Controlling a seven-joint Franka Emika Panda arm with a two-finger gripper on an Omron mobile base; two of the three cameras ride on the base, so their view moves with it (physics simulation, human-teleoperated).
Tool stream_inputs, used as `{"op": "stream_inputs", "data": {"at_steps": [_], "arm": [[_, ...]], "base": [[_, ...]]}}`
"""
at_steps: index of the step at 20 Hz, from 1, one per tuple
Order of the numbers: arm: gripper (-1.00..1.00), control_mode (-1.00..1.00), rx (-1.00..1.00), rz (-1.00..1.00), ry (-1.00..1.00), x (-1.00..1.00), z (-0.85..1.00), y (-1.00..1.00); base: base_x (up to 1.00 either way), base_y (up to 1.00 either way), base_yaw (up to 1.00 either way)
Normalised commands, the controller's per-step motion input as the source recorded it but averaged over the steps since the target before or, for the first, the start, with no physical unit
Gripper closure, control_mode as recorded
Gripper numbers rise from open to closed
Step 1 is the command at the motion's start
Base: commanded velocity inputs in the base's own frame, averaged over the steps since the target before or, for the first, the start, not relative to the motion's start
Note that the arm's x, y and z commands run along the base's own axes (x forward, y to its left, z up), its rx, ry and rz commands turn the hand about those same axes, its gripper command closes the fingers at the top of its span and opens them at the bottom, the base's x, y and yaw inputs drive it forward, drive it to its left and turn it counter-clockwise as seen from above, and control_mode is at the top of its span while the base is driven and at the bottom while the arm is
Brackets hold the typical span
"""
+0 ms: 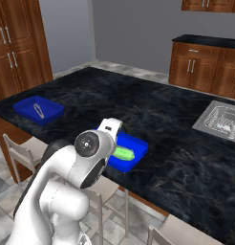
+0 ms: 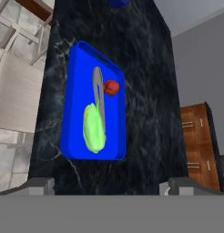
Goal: Gather the bell pepper and corn from the fridge and place them on a tray on the dining counter. Then gather the chicken drumsticks from the fridge and place them on the other tray.
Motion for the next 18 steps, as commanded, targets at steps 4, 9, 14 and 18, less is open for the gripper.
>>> {"op": "stream_inputs", "data": {"at_steps": [4, 9, 14, 18], "arm": [[-1.0, 1.0, 0.0, 0.0, 0.0, 0.0, 0.0, 0.0], [-1.0, 1.0, 0.0, 0.0, 0.0, 0.0, 0.0, 0.0], [-1.0, 1.0, 0.0, 0.0, 0.0, 0.0, 0.0, 0.0], [-1.0, 1.0, 0.0, 0.0, 0.0, 0.0, 0.0, 0.0]], "base": [[-0.35, 0.05, 0.01], [-0.84, 0.68, 0.27], [-0.28, 0.97, 0.71], [-0.16, 0.7, 0.84]]}}
